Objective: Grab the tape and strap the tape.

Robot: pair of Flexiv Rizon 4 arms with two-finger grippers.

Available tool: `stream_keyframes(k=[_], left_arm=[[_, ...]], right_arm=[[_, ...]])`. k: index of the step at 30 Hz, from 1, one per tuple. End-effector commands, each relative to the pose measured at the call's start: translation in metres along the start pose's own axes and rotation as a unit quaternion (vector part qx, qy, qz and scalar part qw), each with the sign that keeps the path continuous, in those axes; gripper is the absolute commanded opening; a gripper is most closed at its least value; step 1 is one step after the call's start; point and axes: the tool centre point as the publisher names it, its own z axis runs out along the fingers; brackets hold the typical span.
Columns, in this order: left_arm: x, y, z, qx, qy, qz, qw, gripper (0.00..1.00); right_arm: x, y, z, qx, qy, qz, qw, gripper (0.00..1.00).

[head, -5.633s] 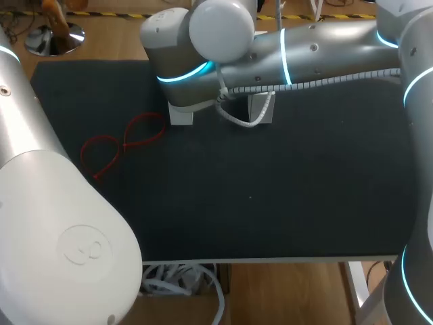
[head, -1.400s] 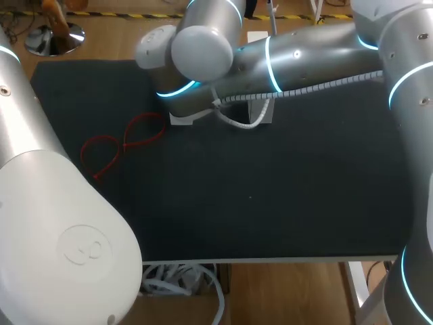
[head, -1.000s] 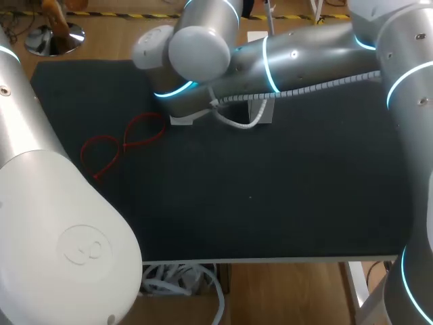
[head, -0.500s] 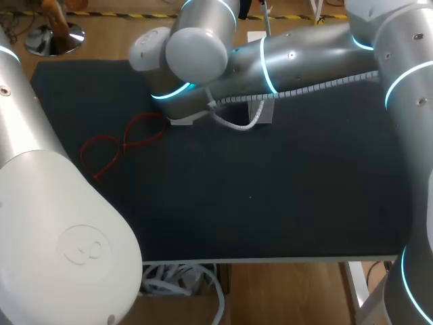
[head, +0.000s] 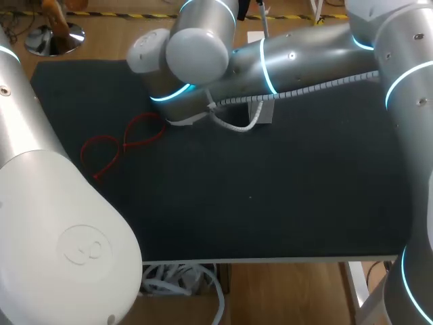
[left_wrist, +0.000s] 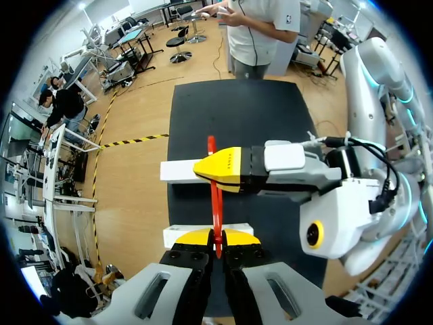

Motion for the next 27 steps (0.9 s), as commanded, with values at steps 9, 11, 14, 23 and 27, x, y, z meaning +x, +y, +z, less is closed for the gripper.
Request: stream_keyframes(k=[9, 11, 14, 23, 27], left_arm=[[-0.0002, -0.0006, -0.0011, -0.002, 0.001, 0.000, 1.000, 0.00], [-0.0002, -0.0006, -0.0011, -0.002, 0.001, 0.000, 1.000, 0.00], [-0.0002, -0.0006, -0.0011, -0.002, 0.001, 0.000, 1.000, 0.00], [-0.0002, -0.0006, -0.0011, -0.002, 0.001, 0.000, 1.000, 0.00], [-0.0002, -0.0006, -0.0011, -0.002, 0.001, 0.000, 1.000, 0.00]], right_arm=[[-0.0017, 0.0026, -0.0037, -0.010, 0.012, 0.002, 1.000, 0.00], [-0.0007, 0.0031, -0.0045, -0.011, 0.013, 0.003, 1.000, 0.00], [0.0000, 0.0043, -0.0057, -0.012, 0.015, 0.004, 1.000, 0.00], [-0.0014, 0.0081, -0.0065, -0.016, 0.015, 0.011, 1.000, 0.00], [-0.0025, 0.0094, -0.0066, -0.016, 0.014, 0.014, 1.000, 0.00]])
